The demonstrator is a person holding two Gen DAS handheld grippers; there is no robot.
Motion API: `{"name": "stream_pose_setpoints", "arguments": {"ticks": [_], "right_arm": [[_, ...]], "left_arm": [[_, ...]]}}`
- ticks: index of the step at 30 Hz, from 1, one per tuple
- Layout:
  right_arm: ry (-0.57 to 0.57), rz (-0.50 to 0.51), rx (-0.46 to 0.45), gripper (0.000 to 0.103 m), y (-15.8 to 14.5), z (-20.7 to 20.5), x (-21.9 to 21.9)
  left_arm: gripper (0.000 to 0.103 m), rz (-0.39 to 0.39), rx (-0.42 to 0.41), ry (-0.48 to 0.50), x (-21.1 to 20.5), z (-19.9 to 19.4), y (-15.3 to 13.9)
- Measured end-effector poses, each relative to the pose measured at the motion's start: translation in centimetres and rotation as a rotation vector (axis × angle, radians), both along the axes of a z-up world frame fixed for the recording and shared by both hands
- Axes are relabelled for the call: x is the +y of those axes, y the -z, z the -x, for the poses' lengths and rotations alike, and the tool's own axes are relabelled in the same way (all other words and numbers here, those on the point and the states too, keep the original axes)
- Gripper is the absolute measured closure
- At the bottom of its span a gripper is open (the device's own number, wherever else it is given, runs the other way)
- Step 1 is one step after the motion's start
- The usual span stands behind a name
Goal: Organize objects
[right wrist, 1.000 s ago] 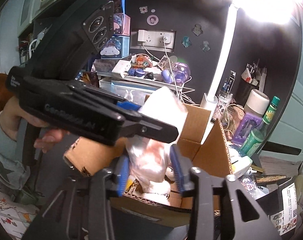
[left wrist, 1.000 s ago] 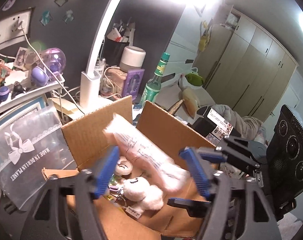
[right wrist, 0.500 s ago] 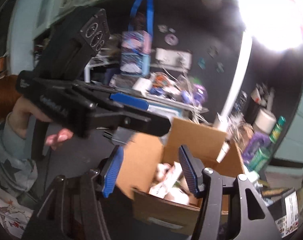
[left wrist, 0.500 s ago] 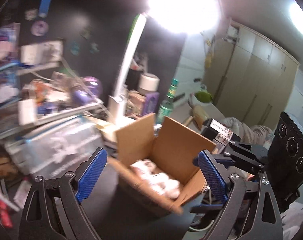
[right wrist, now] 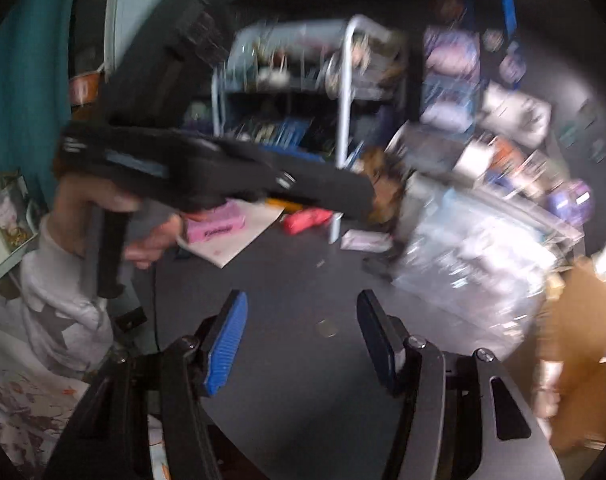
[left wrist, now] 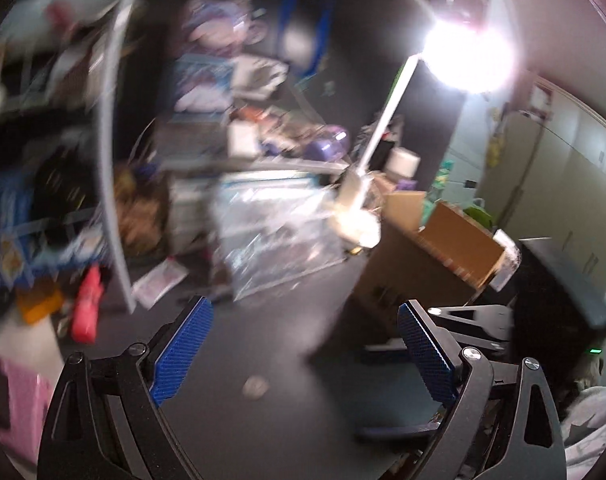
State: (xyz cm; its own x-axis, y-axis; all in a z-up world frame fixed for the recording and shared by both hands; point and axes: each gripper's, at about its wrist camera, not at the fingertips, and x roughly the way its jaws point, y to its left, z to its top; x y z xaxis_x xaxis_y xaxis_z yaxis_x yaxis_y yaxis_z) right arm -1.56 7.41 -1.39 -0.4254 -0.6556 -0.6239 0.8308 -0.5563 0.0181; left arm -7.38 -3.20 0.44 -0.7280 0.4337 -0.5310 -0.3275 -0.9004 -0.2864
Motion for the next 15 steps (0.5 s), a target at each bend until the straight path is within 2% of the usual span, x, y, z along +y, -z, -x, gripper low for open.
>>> {"name": "stream_pose_setpoints", "arguments": {"ticks": [2, 6, 10, 12, 14, 15], "right_arm": [[0.004, -0.031, -0.056, 0.049, 2.4, 1.6, -1.5], [0.031, -0.106, -0.150, 0.059, 7.1, 4.5, -3.8], [0.053, -0.189, -0.148, 0.063, 10.2, 6.6, -5.5], [0.053, -0.199, -0.168, 0.068, 11.0, 7.4, -5.8], [0.058, -0.208, -0.143, 0.070, 11.2, 7.9, -6.2], [0.060, -0.211, -0.139, 0.075, 11.2, 8.0, -6.3]], "left_arm": [[0.010, -0.009, -0.029, -0.032, -1.4, -0.4, 1.8], [0.010, -0.031, -0.086, -0.092, -3.7, -0.7, 4.6], [0.010, -0.066, -0.122, -0.125, -5.3, -1.1, 6.3], [0.010, -0.072, -0.130, -0.132, -5.7, -1.3, 6.7], [0.010, -0.077, -0.138, -0.138, -6.0, -1.2, 7.1], [0.010, -0.080, -0.142, -0.139, -6.1, -1.1, 7.3]]}}
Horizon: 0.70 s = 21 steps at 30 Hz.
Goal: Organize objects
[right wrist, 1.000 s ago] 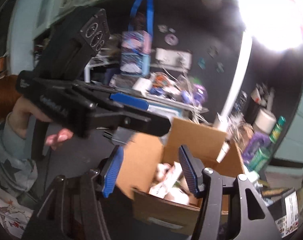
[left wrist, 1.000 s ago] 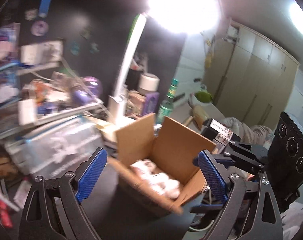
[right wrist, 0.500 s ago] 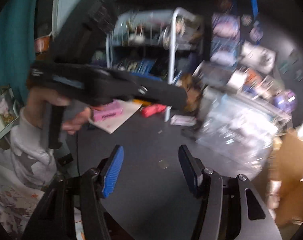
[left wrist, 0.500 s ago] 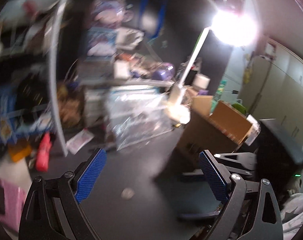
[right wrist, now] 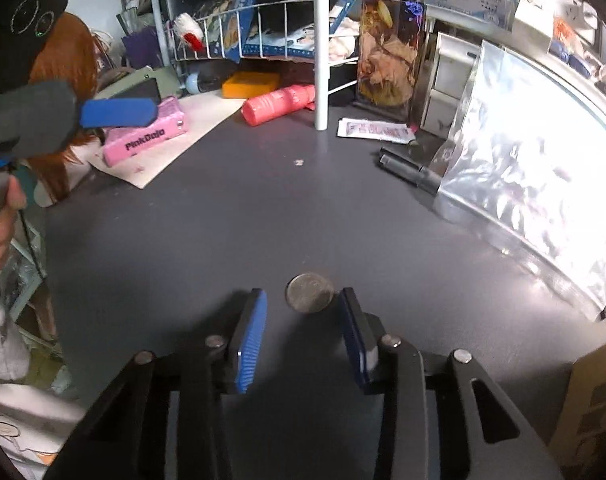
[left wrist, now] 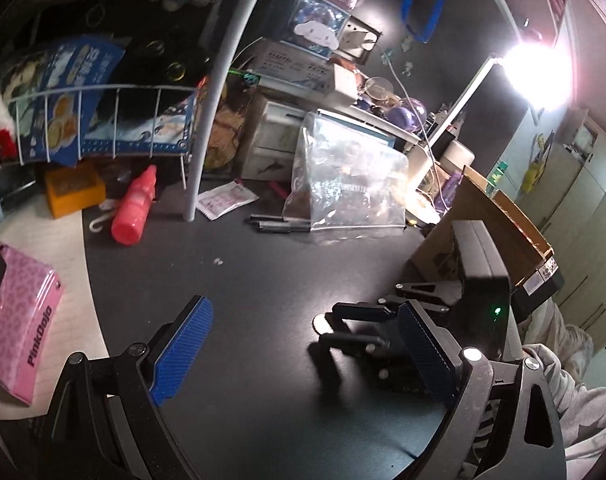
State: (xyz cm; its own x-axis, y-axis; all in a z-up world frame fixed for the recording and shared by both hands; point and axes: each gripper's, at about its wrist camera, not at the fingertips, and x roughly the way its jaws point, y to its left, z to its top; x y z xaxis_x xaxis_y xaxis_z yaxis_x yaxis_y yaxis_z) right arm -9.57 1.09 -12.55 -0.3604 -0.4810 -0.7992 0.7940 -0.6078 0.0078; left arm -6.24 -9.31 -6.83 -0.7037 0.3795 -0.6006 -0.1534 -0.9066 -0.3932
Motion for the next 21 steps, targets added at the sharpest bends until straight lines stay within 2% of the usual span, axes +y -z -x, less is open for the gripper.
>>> {"name": "stream_pose_setpoints", "arguments": {"ticks": [2, 12, 17, 21], "right_arm": [[-0.003, 0.002, -0.003, 0.084, -0.1, 0.1, 0.0], [-0.025, 0.018, 0.031, 0.084, -0.7, -0.8, 0.5], [-0.051, 0.047, 0.069, 0.084, -2.4, -1.9, 0.7], [-0.068, 0.075, 0.122, 0.084, -4.6, -3.0, 0.9]], "left_arm": [[0.010, -0.005, -0.010, 0.003, -0.1, 0.2, 0.3], [0.010, -0.031, -0.057, 0.051, 0.7, 1.4, 1.8], [0.012, -0.134, -0.082, 0.114, 0.9, 2.6, 2.3], [0.030, -0.249, -0.099, 0.176, 1.1, 3.8, 2.1]]}}
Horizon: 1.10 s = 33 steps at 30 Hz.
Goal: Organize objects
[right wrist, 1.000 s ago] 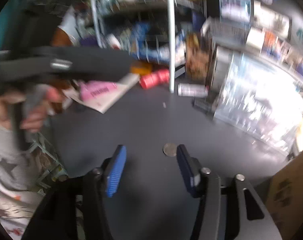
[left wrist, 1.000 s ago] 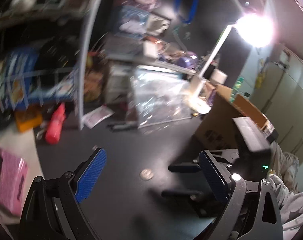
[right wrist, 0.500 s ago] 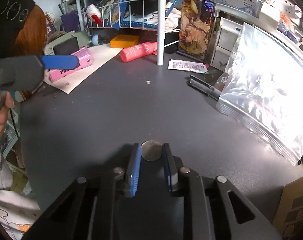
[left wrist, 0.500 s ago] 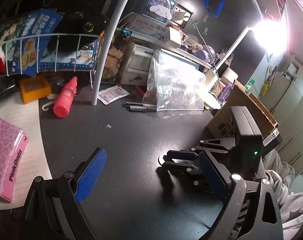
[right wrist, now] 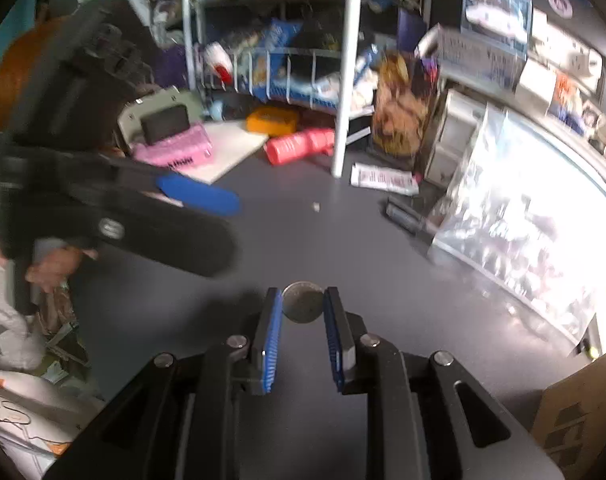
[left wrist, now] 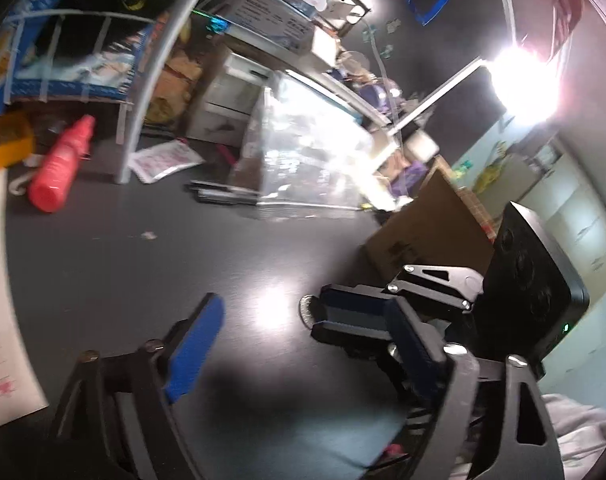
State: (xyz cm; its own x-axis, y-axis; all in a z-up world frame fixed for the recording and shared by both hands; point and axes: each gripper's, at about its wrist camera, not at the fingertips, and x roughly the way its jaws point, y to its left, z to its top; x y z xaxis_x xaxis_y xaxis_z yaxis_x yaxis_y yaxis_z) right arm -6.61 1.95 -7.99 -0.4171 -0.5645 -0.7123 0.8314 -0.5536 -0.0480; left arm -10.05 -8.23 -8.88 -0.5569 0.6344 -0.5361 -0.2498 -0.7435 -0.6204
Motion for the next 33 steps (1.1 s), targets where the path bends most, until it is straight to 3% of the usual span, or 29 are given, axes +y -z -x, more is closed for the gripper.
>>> {"name": "stream_pose_setpoints", "arguments": {"ticks": [7, 13, 21, 33], "right_arm": [[-0.002, 0.050, 0.096, 0.084, -4.2, -1.4, 1.0], [0.026, 0.082, 0.158, 0.084, -7.4, -1.9, 2.7], [0.103, 0.111, 0.231, 0.084, -10.7, -2.3, 6.8], [0.277, 0.133, 0.282, 0.084, -13.8, -2.5, 15.7]], "left_arm": [[0.048, -0.165, -0.006, 0.067, 0.4, 1.8, -1.6], [0.059, -0.237, 0.023, 0.139, 2.3, 2.7, -3.9], [0.077, -0.289, 0.056, 0.260, 7.1, 4.5, -7.4], [0.081, -0.293, 0.058, 0.441, 17.8, 8.0, -10.4]]}}
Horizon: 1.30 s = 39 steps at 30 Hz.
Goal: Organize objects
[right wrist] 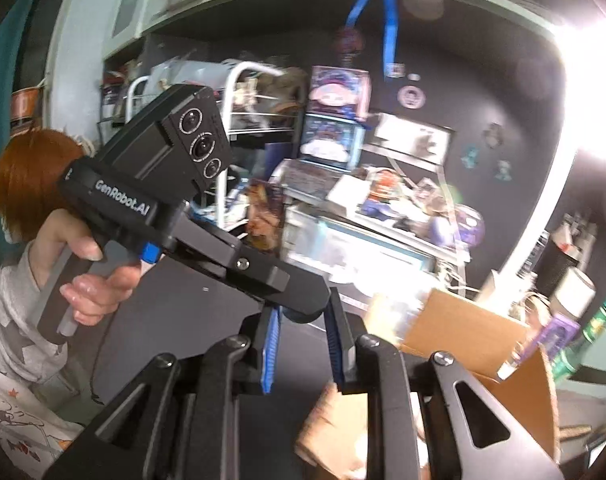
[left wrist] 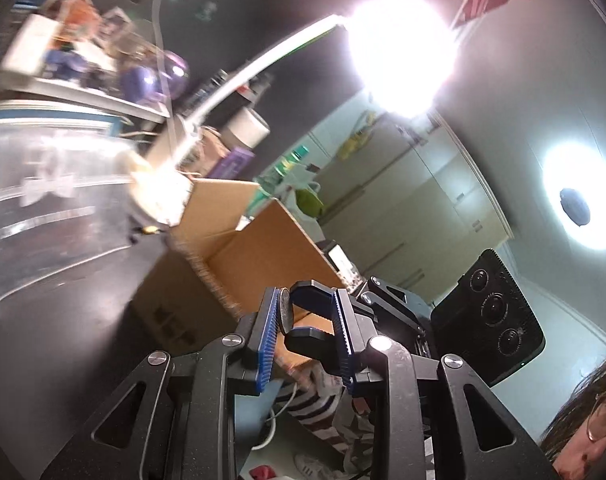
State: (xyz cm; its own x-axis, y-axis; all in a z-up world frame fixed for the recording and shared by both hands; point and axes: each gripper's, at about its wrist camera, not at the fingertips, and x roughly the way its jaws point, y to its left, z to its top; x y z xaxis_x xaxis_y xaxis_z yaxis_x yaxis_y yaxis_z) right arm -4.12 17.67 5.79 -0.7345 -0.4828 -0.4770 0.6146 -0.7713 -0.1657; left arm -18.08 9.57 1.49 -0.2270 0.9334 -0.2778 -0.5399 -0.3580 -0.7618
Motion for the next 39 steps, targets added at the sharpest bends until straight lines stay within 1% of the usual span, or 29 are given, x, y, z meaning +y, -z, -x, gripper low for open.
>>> {"name": "stream_pose_setpoints", "arguments": {"ticks": [5, 6, 10, 13, 16, 18, 19, 21, 27, 28, 29, 30, 31, 32, 33, 35, 36, 37, 39], "right_arm": [[0.071, 0.008, -0.016, 0.085, -0.3, 0.5, 3.7], [0.084, 0.011, -0.024, 0.085, -0.3, 0.7, 4.5], [0.123, 0.024, -0.057, 0.085, 0.0, 1.5, 7.0], [0.148, 0.027, -0.079, 0.085, 0.3, 2.2, 8.5], [0.161, 0.027, -0.101, 0.085, 0.9, 2.7, 9.4], [0.161, 0.030, -0.122, 0.085, 1.2, 3.0, 9.7], [0.163, 0.027, -0.127, 0.085, 1.3, 3.2, 9.8], [0.167, 0.017, -0.132, 0.085, 1.4, 3.4, 9.8], [0.176, 0.013, -0.140, 0.085, 1.7, 3.6, 9.8], [0.178, 0.014, -0.139, 0.084, 1.6, 3.6, 9.8], [0.182, 0.016, -0.137, 0.084, 1.6, 3.5, 9.8], [0.186, 0.018, -0.135, 0.081, 1.5, 3.5, 9.8], [0.190, 0.021, -0.132, 0.078, 1.4, 3.5, 9.8], [0.193, 0.025, -0.128, 0.069, 1.3, 3.5, 9.8], [0.196, 0.030, -0.122, 0.064, 1.2, 3.4, 9.7], [0.196, 0.040, -0.110, 0.061, 0.9, 3.1, 9.4], [0.196, 0.045, -0.106, 0.056, 0.8, 3.0, 9.3], [0.195, 0.049, -0.097, 0.052, 0.7, 2.9, 9.2], [0.197, 0.058, -0.063, 0.035, 0.5, 2.4, 8.9]], "left_arm": [[0.083, 0.014, -0.019, 0.060, 4.2, 1.6, 0.0], [0.084, 0.019, -0.025, 0.074, 5.2, 2.0, 0.0], [0.084, 0.047, -0.040, 0.102, 7.6, 3.2, 0.4], [0.084, 0.079, -0.048, 0.108, 9.0, 3.8, 0.6], [0.084, 0.099, -0.049, 0.109, 9.6, 4.2, 0.6], [0.082, 0.123, -0.037, 0.092, 9.5, 4.2, 0.5], [0.076, 0.128, -0.034, 0.084, 9.4, 4.2, 0.5], [0.060, 0.132, -0.028, 0.070, 9.2, 4.3, 0.4], [0.037, 0.159, 0.021, 0.042, 8.7, 3.2, -0.5], [0.036, 0.160, 0.043, 0.030, 8.5, 2.8, -0.9], [0.031, 0.163, 0.063, 0.020, 8.4, 2.5, -1.2], [0.025, 0.169, 0.086, 0.004, 8.1, 2.0, -1.5], [0.022, 0.178, 0.119, -0.022, 7.6, 1.3, -2.0], [0.016, 0.186, 0.146, -0.049, 7.1, 0.7, -2.5], [0.011, 0.194, 0.182, -0.088, 6.5, -0.1, -3.0], [0.007, 0.214, 0.235, -0.157, 5.3, -1.4, -3.7], [0.003, 0.229, 0.260, -0.196, 4.8, -2.2, -4.1], [0.001, 0.265, 0.287, -0.259, 4.2, -3.1, -4.5], [0.000, 0.326, 0.327, -0.374, 3.1, -4.6, -4.9]]}}
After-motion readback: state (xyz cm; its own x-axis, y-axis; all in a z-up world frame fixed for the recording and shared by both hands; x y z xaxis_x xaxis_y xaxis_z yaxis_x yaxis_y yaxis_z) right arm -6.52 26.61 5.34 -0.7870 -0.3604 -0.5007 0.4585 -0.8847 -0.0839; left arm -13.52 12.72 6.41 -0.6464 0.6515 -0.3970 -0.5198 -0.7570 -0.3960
